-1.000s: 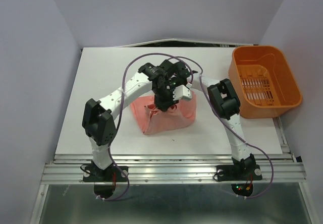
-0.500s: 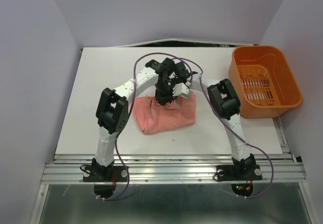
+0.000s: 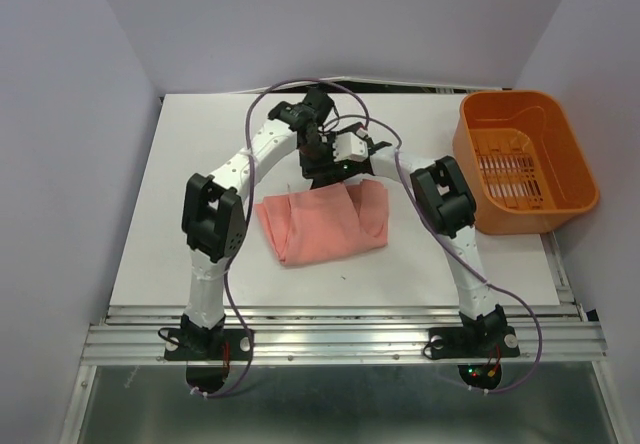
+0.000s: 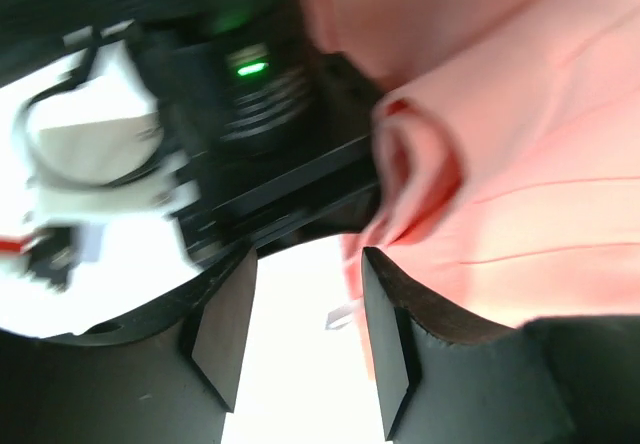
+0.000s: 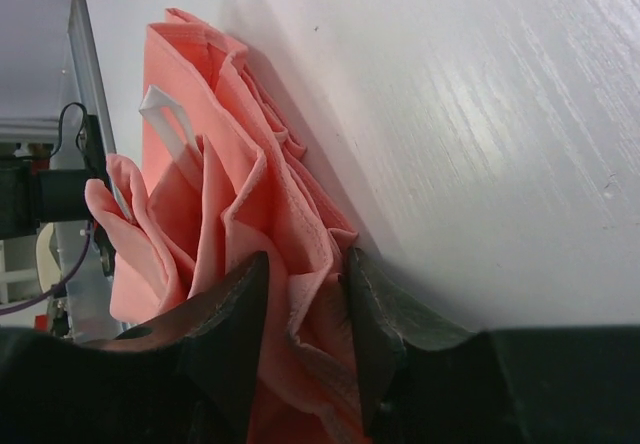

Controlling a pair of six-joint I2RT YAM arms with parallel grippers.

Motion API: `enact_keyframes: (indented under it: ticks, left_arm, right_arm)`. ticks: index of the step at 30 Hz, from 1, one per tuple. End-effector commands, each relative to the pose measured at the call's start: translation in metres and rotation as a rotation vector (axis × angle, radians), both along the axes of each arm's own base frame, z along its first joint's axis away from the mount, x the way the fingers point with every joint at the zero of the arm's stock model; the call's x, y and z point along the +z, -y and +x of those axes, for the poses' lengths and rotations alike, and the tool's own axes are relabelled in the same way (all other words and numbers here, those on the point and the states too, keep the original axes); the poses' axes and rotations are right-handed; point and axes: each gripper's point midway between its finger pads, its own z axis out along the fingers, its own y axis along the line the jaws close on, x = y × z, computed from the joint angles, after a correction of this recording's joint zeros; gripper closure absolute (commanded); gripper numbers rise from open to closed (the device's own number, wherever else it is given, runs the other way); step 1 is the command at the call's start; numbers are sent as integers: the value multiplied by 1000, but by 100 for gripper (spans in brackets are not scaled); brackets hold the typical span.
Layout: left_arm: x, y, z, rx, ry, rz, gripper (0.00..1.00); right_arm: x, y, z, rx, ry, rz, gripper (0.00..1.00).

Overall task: Fold and stack the skirts
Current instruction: Fold the skirt

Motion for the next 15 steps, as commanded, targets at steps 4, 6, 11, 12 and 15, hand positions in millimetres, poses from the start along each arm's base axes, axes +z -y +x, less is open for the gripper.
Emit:
enact_keyframes:
  ticks: [4, 6, 11, 12, 15]
  left_arm:
    - [104, 1, -10, 251, 111, -321, 42]
    - [96, 3, -22, 355, 14, -409, 44]
    - [101, -34, -31, 630, -41, -601, 44]
    - [108, -40, -23, 677, 3, -632, 44]
    - [118, -61, -18, 833, 44, -701, 45]
  right_arm:
    - [1, -10, 21, -52, 72, -59, 47]
    - [12, 0, 49, -119, 118, -68, 37]
    - [83, 33, 125, -303, 287, -34, 27]
    - [96, 41, 133, -326, 316, -29, 27]
    - [137, 57, 140, -378, 431, -50, 21]
